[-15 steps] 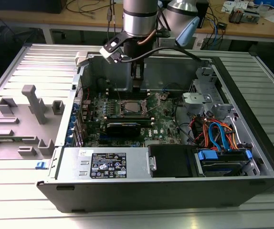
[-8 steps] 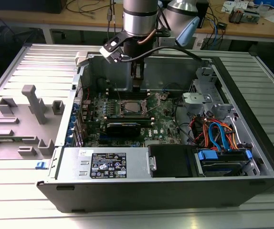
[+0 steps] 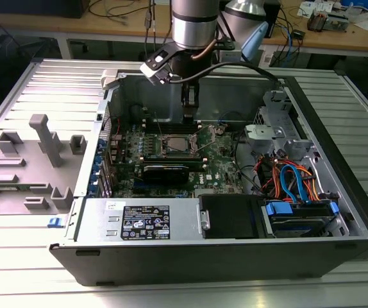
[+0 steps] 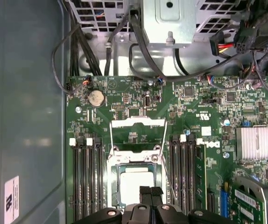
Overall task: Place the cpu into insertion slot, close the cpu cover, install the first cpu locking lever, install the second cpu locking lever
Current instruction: 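Close the cpu cover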
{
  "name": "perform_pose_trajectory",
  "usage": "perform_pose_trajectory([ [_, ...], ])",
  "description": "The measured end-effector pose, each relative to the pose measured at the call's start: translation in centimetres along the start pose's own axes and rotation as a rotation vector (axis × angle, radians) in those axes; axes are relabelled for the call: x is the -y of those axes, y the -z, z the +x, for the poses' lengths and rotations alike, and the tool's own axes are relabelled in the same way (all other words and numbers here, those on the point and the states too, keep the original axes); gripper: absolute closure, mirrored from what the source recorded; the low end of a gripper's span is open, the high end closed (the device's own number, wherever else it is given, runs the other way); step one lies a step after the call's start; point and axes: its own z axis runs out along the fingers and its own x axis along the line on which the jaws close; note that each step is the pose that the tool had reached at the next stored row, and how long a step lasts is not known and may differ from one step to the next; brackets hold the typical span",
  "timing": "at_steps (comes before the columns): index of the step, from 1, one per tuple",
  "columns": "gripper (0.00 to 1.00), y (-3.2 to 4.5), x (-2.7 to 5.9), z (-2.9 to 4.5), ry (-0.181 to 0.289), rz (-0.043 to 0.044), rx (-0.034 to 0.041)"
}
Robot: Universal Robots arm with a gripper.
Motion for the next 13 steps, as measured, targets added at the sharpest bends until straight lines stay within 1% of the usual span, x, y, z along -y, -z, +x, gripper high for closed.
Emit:
perform_pose_trajectory([
  [3, 0.89, -0.01, -0.54, 0.01, 0.001, 0.0, 0.0],
  [7, 0.89, -0.01, -0.9, 0.01, 0.001, 0.0, 0.0],
  [9, 0.89, -0.02, -1.3, 0.02, 0.003, -0.0002, 0.0],
  [13, 0.89, -0.02, -1.36, 0.02, 0.004, -0.0003, 0.0],
])
